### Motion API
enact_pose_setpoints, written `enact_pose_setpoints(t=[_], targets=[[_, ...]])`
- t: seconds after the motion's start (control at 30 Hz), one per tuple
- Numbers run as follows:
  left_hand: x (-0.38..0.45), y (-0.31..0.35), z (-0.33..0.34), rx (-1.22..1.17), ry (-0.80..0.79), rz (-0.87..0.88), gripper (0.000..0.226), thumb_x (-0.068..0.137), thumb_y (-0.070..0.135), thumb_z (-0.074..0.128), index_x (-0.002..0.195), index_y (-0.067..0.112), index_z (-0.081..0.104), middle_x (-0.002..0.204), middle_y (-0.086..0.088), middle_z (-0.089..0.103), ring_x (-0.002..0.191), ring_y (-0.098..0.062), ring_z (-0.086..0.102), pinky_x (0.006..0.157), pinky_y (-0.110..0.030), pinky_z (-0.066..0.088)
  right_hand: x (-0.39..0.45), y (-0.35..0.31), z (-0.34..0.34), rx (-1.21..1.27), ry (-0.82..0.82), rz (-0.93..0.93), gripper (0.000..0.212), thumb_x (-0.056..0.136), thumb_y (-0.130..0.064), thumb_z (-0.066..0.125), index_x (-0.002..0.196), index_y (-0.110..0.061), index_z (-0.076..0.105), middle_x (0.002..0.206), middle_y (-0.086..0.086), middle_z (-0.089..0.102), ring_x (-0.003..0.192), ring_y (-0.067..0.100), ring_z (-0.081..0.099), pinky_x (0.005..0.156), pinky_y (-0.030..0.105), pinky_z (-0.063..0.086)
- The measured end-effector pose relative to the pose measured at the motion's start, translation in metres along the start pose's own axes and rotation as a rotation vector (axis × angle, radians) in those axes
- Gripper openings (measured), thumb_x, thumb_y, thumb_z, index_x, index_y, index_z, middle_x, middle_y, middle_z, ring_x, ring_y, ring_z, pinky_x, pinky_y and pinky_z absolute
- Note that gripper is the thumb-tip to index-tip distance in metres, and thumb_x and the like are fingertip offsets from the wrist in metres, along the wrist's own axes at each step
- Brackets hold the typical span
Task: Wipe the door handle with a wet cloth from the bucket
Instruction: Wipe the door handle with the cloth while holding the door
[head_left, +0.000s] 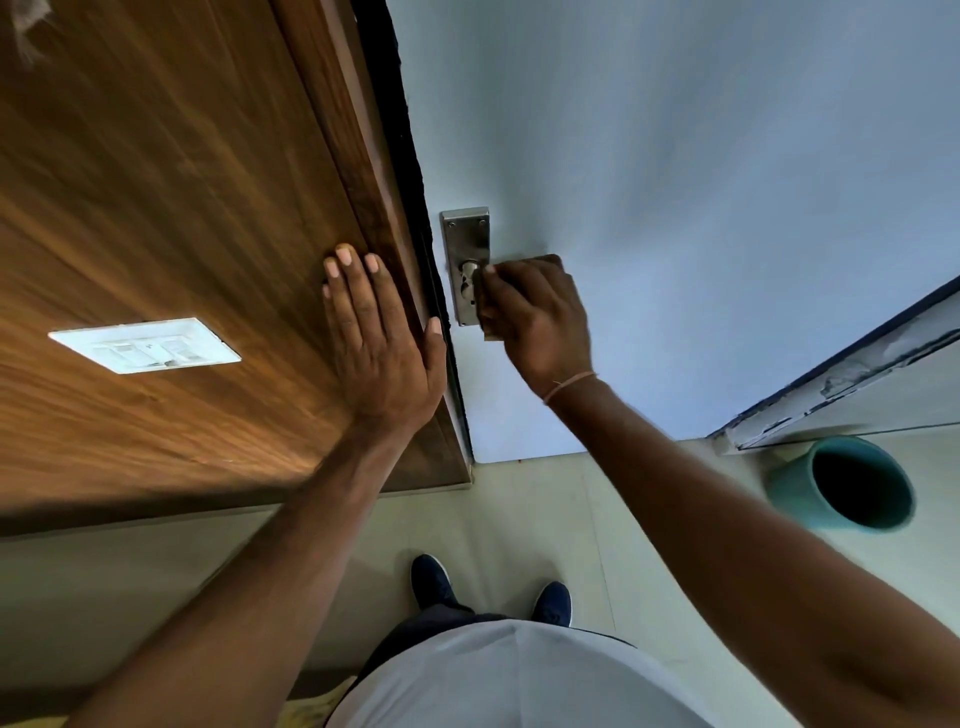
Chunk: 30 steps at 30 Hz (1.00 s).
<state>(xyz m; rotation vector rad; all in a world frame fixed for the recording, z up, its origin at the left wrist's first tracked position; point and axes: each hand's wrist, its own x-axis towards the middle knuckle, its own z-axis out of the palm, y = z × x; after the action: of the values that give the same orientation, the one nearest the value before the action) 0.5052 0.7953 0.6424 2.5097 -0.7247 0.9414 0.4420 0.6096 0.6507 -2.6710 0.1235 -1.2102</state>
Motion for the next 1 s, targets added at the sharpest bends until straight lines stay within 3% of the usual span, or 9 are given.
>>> enact_pose_setpoints(t=[0.2, 0.4, 0.47, 0.53, 0.57, 0.63, 0.73, 0.83, 1.0], targets=[[-0.001, -0.003, -0.001, 0.007, 0.0, 0.001, 0.084, 0.107, 0.038, 0.055, 0.168, -0.003, 0.013, 0.173, -0.032, 0.022, 0.163, -0.046, 0.018, 0.133, -0.059, 0.024, -0.008, 0.037, -0.01, -0.05, -0.008, -0.102, 0.037, 0.094, -0.016, 0.077, 0.13, -0.007, 0.072, 0.119, 0.013, 0.073, 0.107, 0.036, 0.068, 0.09, 0.043, 0.053], [-0.001, -0.002, -0.002, 0.004, 0.005, 0.006, 0.085, 0.106, 0.036, 0.058, 0.167, -0.005, 0.014, 0.173, -0.032, 0.021, 0.163, -0.048, 0.019, 0.134, -0.059, 0.023, -0.022, 0.059, -0.013, 0.024, -0.079, 0.173, 0.043, 0.083, -0.007, 0.08, 0.124, -0.018, 0.069, 0.12, 0.003, 0.07, 0.104, 0.03, 0.066, 0.087, 0.039, 0.057], [-0.001, -0.003, -0.001, 0.002, 0.005, 0.011, 0.086, 0.106, 0.035, 0.06, 0.167, -0.005, 0.014, 0.172, -0.033, 0.021, 0.162, -0.048, 0.019, 0.134, -0.059, 0.022, -0.026, 0.051, -0.015, 0.266, -0.083, 0.467, 0.044, 0.084, -0.002, 0.079, 0.124, -0.018, 0.07, 0.117, 0.0, 0.071, 0.102, 0.02, 0.071, 0.085, 0.037, 0.063], [-0.001, -0.004, -0.001, 0.0, 0.006, 0.011, 0.086, 0.105, 0.035, 0.06, 0.167, -0.005, 0.015, 0.172, -0.033, 0.022, 0.162, -0.048, 0.019, 0.134, -0.059, 0.022, -0.032, 0.044, -0.015, 0.57, 0.036, 0.956, 0.038, 0.085, 0.0, 0.078, 0.119, -0.016, 0.07, 0.111, 0.002, 0.074, 0.091, 0.017, 0.077, 0.067, 0.039, 0.067], [-0.001, -0.004, -0.001, -0.002, 0.004, 0.011, 0.086, 0.105, 0.035, 0.06, 0.166, -0.006, 0.015, 0.172, -0.033, 0.022, 0.162, -0.049, 0.019, 0.133, -0.06, 0.023, -0.038, 0.045, -0.012, 0.686, 0.101, 1.209, 0.037, 0.085, -0.001, 0.078, 0.118, -0.015, 0.069, 0.112, 0.007, 0.074, 0.09, 0.025, 0.078, 0.058, 0.04, 0.066], [-0.001, -0.003, -0.002, -0.006, 0.0, 0.012, 0.085, 0.105, 0.035, 0.06, 0.166, -0.006, 0.017, 0.172, -0.034, 0.022, 0.162, -0.049, 0.019, 0.133, -0.06, 0.023, -0.052, 0.045, -0.005, 1.025, 0.193, 1.529, 0.031, 0.088, -0.006, 0.078, 0.118, -0.004, 0.068, 0.115, 0.025, 0.071, 0.098, 0.047, 0.074, 0.068, 0.05, 0.065], [-0.001, -0.004, -0.001, -0.008, -0.004, 0.014, 0.086, 0.105, 0.036, 0.06, 0.166, -0.006, 0.017, 0.172, -0.034, 0.023, 0.162, -0.049, 0.02, 0.133, -0.06, 0.024, -0.051, 0.027, -0.012, 1.536, 0.204, 1.657, 0.013, 0.101, -0.015, 0.064, 0.104, -0.003, 0.069, 0.104, 0.029, 0.068, 0.093, 0.052, 0.071, 0.089, 0.057, 0.056], [-0.001, -0.006, -0.001, -0.013, -0.003, 0.015, 0.086, 0.104, 0.037, 0.06, 0.166, -0.005, 0.017, 0.171, -0.034, 0.024, 0.162, -0.048, 0.02, 0.133, -0.059, 0.024, -0.049, 0.011, -0.014, 1.835, 0.202, 1.831, 0.025, 0.104, -0.027, 0.055, 0.111, -0.009, 0.069, 0.1, 0.024, 0.076, 0.094, 0.045, 0.074, 0.108, 0.05, 0.046], [-0.001, -0.006, -0.002, -0.013, -0.009, 0.025, 0.086, 0.105, 0.037, 0.059, 0.166, -0.006, 0.016, 0.171, -0.034, 0.023, 0.162, -0.049, 0.02, 0.133, -0.059, 0.023, -0.04, -0.013, 0.001, 2.108, 0.157, 1.866, 0.053, 0.101, -0.051, 0.041, 0.126, -0.012, 0.069, 0.137, 0.024, 0.067, 0.131, 0.046, 0.06, 0.119, 0.059, 0.037]])
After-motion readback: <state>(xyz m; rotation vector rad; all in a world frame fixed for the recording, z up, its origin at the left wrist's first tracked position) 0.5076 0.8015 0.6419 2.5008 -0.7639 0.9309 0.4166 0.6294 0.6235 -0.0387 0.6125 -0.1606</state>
